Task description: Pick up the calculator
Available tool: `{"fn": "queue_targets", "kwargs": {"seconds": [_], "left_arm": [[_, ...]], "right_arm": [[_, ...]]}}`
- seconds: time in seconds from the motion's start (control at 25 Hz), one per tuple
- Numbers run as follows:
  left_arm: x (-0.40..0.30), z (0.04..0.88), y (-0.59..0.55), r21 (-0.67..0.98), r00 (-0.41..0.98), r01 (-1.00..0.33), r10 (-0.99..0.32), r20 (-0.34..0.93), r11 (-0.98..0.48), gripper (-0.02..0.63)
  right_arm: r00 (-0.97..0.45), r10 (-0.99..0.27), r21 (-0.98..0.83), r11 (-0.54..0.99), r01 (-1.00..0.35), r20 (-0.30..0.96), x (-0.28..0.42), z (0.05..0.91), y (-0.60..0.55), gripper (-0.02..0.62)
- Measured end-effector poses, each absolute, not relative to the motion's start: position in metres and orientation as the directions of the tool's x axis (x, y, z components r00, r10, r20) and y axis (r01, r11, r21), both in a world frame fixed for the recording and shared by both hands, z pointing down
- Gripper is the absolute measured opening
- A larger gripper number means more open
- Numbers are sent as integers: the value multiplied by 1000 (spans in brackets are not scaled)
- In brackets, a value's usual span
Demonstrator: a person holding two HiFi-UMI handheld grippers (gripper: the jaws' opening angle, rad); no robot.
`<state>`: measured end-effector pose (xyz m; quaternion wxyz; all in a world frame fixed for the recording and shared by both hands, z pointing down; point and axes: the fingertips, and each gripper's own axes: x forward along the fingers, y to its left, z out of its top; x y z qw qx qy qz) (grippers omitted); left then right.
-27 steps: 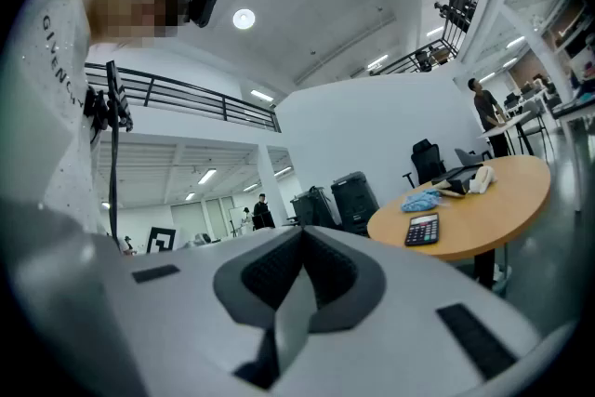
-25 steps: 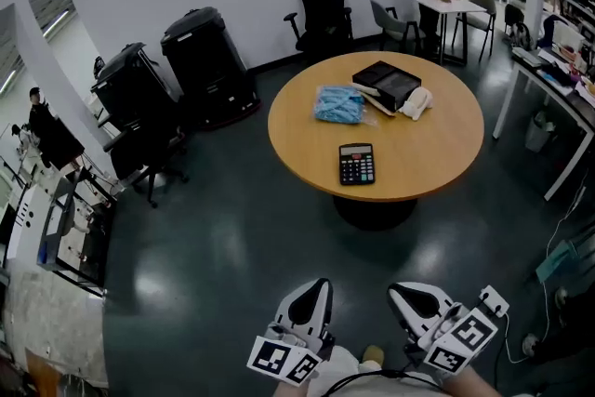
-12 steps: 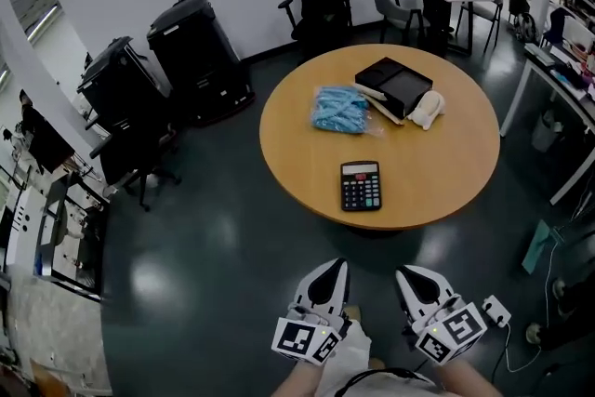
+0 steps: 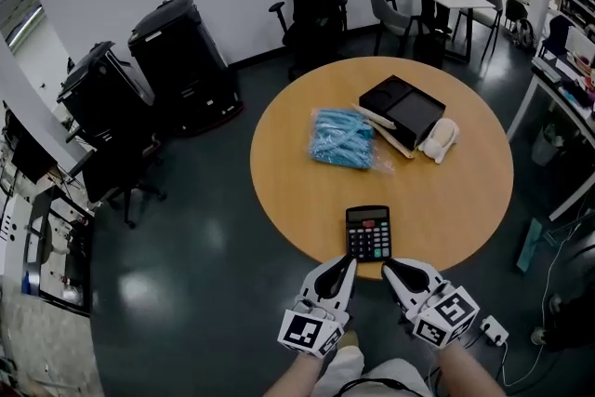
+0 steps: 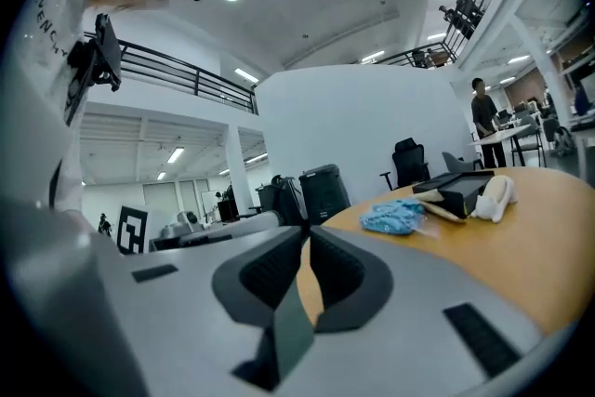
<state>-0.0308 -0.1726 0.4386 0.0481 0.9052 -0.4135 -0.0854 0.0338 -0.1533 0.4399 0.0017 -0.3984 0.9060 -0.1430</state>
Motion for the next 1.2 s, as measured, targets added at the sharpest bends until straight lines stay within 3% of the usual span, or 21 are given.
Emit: {"fn": "queue_targets", "kwargs": {"seconds": [0.16,0.28,0.52,0.68,0.8,1.2], "left_arm": [[-37,451,-207,173,620,-759,-778,-100,-627,8],[-44,462,-228,179,600,-775,-794,-96,-606,8],[-54,482,-260,192,553,-806,-828,-94,-560,8],[-62,490,-267,214,511,-827,-853,-102,-521,8],[-58,494,-269,228,493,-832,-863,-114,-505,8],[-63,516,-263,233,472,-846,-877,-87,-479,8]], "right_arm": [[-700,-672,-286,640,-713,241,48,480,-207,14],[-707,-582,-295,649,-701,401,63,523,-248,108],[-707,-365,-358,669,-652,605,87,586,-314,156],[-783,-146,-561,620,-548,604,76,609,-324,168],[-827,-64,-668,556,-494,558,70,614,-333,168],[-804,198,-763,499,-410,562,48,627,-326,167]]}}
